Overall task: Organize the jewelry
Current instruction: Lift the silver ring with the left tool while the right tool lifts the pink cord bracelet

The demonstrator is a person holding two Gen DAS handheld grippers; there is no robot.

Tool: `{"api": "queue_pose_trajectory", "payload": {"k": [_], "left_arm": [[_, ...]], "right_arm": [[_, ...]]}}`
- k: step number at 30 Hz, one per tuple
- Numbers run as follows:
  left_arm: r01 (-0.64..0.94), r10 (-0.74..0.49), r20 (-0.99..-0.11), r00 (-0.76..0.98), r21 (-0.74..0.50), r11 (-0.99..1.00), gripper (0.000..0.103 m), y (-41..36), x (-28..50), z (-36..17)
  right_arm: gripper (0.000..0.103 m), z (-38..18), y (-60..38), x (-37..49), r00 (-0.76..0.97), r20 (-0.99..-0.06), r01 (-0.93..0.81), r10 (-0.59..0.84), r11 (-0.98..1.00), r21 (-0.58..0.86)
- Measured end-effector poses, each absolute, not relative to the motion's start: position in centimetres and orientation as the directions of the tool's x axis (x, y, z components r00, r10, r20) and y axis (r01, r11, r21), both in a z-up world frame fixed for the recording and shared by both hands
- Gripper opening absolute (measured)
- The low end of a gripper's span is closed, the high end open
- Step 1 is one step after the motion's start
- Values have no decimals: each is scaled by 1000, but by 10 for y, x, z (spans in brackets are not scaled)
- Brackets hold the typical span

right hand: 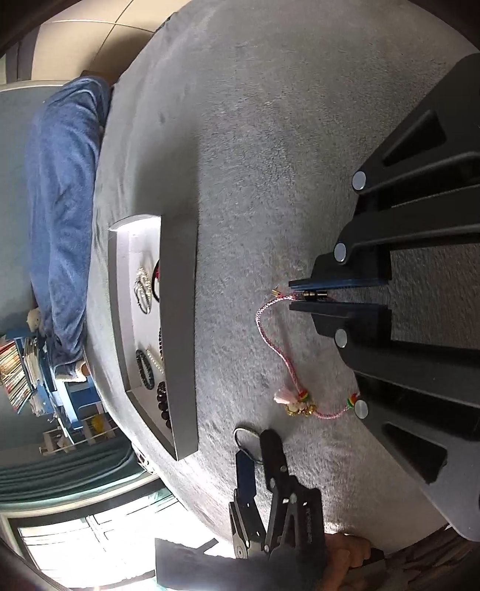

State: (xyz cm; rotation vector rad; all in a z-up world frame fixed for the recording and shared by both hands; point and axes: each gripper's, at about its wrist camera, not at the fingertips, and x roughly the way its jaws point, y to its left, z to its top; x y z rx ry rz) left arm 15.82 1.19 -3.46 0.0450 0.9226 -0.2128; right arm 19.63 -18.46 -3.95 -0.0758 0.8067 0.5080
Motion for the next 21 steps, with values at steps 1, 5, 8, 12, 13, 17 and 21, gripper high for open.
{"api": "queue_pose_trajectory", "payload": {"k": [1, 5, 8, 12, 13, 17, 21], "left_arm": [[205, -160, -795, 585, -46, 978, 50, 11, 158, -35], [212, -154, -789, 595, -31, 977, 48, 11, 156, -34], [214, -164, -776, 609, -38, 976, 48, 13, 154, -28], [209, -168, -752, 638, -41, 977, 48, 18, 155, -14], [209, -172, -744, 646, -44, 977, 48, 19, 156, -8], [210, -175, -718, 673, -41, 977, 48, 22, 163, 11], [208, -184, -697, 693, -50, 977, 48, 26, 171, 27]], "right_arm": [[6, -38, -185, 196, 582, -703, -463, 408, 877, 126], [6, -32, -186, 195, 598, -684, -462, 419, 877, 133], [6, -25, -186, 195, 611, -664, -466, 431, 874, 137], [5, -10, -185, 200, 629, -631, -474, 455, 867, 154], [5, -6, -184, 202, 632, -624, -474, 460, 866, 158], [5, 10, -180, 207, 649, -594, -486, 476, 860, 158], [5, 34, -176, 217, 669, -555, -503, 495, 851, 153]]}}
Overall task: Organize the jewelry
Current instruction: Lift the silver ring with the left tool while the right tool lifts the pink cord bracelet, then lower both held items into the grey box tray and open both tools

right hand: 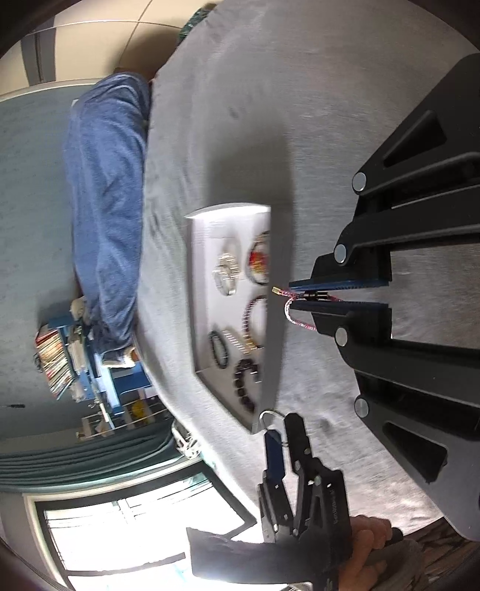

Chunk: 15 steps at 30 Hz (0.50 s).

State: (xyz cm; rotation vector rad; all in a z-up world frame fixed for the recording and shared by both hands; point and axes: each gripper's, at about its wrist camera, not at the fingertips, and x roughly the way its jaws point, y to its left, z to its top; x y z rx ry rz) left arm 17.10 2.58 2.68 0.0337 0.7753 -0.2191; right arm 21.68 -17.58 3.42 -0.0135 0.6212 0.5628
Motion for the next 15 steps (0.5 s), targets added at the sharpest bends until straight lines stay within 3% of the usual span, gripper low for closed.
{"api": "queue_pose_trajectory", "payload": {"k": [15], "left_arm": [[183, -176, -662, 728, -60, 981, 48, 45, 225, 59]], "right_arm": [[5, 106, -143, 272, 702, -479, -556, 527, 826, 94]]}}
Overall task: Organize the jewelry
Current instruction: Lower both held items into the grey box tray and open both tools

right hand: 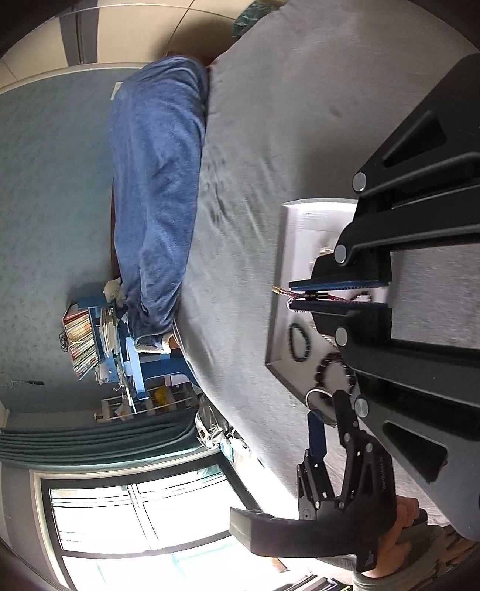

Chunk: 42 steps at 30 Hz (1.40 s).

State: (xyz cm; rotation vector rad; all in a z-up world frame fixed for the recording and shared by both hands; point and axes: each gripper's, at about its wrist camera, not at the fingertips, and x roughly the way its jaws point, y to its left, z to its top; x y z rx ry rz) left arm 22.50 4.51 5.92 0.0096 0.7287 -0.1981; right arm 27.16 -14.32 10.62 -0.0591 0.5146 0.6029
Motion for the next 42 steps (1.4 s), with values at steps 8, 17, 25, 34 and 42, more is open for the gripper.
{"api": "queue_pose_trajectory", "payload": {"k": [8, 17, 25, 34, 42], "left_arm": [[170, -175, -689, 703, -76, 982, 48, 52, 273, 53], [161, -154, -757, 635, -66, 985, 48, 45, 328, 17], [174, -144, -804, 577, -51, 983, 48, 34, 345, -11], [164, -106, -784, 611, -6, 986, 74, 29, 339, -10], [101, -91, -674, 733, -24, 995, 95, 49, 298, 15]], "right_arm": [[5, 99, -115, 315, 688, -521, -557, 506, 828, 69], [5, 64, -87, 368, 654, -602, -538, 458, 841, 57], [5, 18, -89, 400, 612, -697, -497, 373, 867, 27], [31, 10, -110, 397, 623, -688, -472, 373, 880, 50], [72, 29, -126, 359, 677, -601, -473, 425, 877, 87]]}}
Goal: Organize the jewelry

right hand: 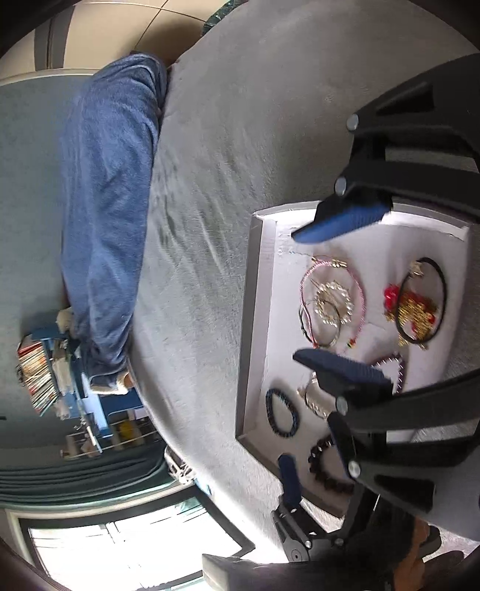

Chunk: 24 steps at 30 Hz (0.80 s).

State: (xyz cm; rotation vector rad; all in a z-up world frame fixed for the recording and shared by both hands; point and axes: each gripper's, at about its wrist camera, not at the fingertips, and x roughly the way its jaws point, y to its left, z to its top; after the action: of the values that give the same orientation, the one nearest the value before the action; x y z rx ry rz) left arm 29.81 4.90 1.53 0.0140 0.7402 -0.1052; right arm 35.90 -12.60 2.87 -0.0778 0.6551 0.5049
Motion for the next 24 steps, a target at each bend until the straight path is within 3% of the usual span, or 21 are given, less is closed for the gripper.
{"api": "queue_pose_trajectory", "payload": {"k": [5, 12, 24], "left_arm": [[31, -71, -613, 787, -74, 997, 97, 67, 271, 24], [-58, 15, -518, 855, -68, 996, 98, 82, 221, 27], [-114, 74, -485, 871, -52, 992, 98, 81, 165, 19]], "right_arm": [[95, 36, -134, 329, 710, -543, -469, 448, 876, 110], [97, 25, -143, 282, 732, -510, -467, 452, 878, 107], [97, 1, -160, 239, 756, -486, -436, 439, 891, 126]]}}
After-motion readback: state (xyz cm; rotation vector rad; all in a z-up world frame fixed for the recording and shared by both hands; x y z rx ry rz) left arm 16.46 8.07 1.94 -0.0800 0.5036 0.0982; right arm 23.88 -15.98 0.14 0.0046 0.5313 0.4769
